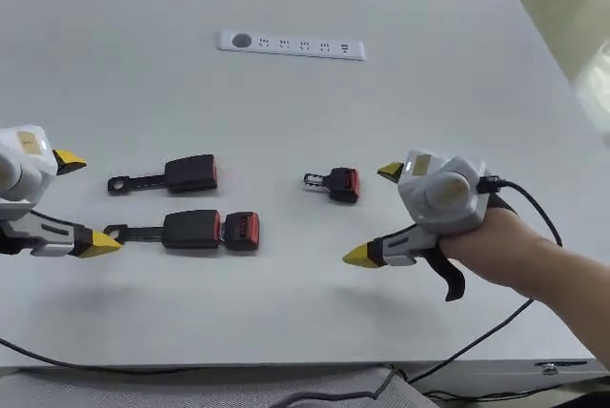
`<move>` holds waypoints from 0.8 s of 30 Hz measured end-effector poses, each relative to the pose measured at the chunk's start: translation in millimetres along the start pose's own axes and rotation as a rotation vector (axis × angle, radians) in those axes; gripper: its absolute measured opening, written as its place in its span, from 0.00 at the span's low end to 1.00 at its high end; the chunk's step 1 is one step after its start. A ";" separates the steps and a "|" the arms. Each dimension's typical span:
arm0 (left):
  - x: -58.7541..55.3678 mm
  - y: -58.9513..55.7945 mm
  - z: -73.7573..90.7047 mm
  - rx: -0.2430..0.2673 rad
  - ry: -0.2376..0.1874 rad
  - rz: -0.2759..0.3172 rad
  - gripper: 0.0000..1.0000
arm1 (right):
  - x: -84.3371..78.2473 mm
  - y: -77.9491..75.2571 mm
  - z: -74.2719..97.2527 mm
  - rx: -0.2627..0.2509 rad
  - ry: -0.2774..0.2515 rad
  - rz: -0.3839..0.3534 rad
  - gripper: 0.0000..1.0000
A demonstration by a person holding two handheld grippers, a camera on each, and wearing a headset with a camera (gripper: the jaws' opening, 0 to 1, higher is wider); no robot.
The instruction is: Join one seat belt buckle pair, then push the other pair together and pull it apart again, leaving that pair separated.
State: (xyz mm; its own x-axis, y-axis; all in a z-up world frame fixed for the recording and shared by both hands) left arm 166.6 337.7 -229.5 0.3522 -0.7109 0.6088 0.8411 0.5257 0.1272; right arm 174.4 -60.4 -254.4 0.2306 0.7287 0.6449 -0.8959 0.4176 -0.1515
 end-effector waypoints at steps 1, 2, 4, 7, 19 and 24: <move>-2.3 -0.4 4.0 0.006 -0.006 0.015 0.79 | 1.5 1.5 1.7 -0.005 -0.005 -0.009 0.89; -3.8 -0.7 6.4 0.010 -0.010 0.023 0.81 | 2.1 2.4 3.2 -0.009 -0.012 -0.016 0.89; -7.5 -1.6 12.8 0.022 -0.024 0.048 0.85 | 2.5 5.1 5.4 -0.011 -0.014 -0.013 0.90; -14.8 -1.3 22.0 0.042 -0.038 0.075 0.89 | 2.4 7.9 10.9 -0.026 -0.018 -0.011 0.93; -40.3 -11.7 42.8 0.083 -0.030 0.121 0.98 | 5.4 21.7 34.2 -0.099 -0.099 -0.071 1.00; -41.8 -13.1 42.4 0.105 -0.042 0.168 1.00 | -5.9 23.3 37.0 -0.153 -0.111 -0.175 1.00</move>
State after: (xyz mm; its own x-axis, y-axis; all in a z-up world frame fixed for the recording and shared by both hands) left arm 123.4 380.3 -223.4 0.4645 -0.5906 0.6599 0.7238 0.6825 0.1013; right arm 138.2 -75.0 -234.1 0.3267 0.5775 0.7481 -0.7761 0.6157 -0.1363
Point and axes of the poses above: the centre of the closed fingertips' face, and the gripper's own axes: z roughly backward along the fingers, y roughly to its left, x roughly out of its top, the point moved 8 cm from there along z, roughly backward along the fingers, and after that the axes turned 1 degree about -x, right-handed, at the moved point
